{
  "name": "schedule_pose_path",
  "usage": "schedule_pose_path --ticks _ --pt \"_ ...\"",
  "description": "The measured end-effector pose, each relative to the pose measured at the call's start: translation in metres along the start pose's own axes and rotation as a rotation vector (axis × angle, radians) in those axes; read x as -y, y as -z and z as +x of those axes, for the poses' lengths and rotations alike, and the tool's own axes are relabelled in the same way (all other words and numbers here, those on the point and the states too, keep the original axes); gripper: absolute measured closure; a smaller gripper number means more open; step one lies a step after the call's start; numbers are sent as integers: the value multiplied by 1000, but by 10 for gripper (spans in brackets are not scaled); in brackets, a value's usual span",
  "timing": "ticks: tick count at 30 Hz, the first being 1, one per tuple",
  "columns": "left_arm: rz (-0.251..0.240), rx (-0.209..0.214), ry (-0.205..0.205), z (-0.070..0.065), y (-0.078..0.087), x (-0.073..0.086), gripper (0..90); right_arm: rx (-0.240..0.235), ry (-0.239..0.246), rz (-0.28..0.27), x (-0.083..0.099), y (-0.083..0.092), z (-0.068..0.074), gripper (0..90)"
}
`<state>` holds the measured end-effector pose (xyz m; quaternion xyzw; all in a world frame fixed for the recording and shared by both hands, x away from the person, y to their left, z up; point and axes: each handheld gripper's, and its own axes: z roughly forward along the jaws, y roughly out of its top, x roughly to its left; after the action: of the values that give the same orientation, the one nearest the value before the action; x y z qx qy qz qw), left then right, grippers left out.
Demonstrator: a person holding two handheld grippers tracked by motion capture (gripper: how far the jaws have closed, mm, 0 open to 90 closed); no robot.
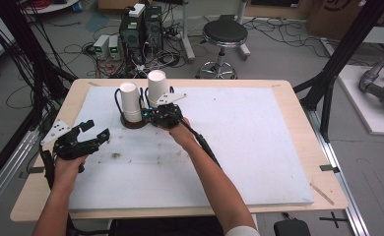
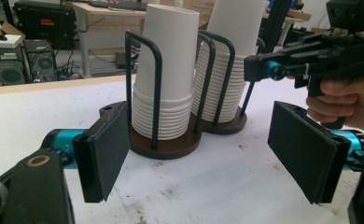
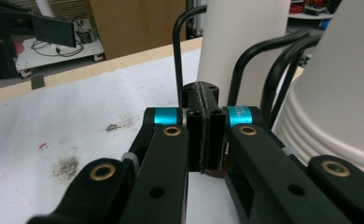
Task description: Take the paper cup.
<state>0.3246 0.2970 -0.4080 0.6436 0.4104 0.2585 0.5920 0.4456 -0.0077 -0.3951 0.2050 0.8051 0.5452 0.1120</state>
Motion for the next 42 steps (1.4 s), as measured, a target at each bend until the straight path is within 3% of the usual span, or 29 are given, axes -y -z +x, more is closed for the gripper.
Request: schedule_pose_path --ticks 6,11,22,28,32,35,42 --pt "-5 -5 -1 2 1 -1 213 10 -9 4 6 -12 4 900" --pt "-18 -7 4 6 -1 -7 213 44 -61 -2 12 -25 6 900" --pt "-56 -5 -10 20 -17 -51 212 106 -77 47 21 -51 12 900" --pt "-26 13 -52 21 -35 -69 209 136 -99 63 22 -58 17 900" --pt "-10 37 -66 22 -48 -76 209 183 -108 84 18 -65 23 900" --pt "23 46 -86 23 -59 -81 209 198 -124 94 18 -68 24 900" --pt "33 56 -79 29 -75 -88 215 212 -164 102 20 -72 24 900"
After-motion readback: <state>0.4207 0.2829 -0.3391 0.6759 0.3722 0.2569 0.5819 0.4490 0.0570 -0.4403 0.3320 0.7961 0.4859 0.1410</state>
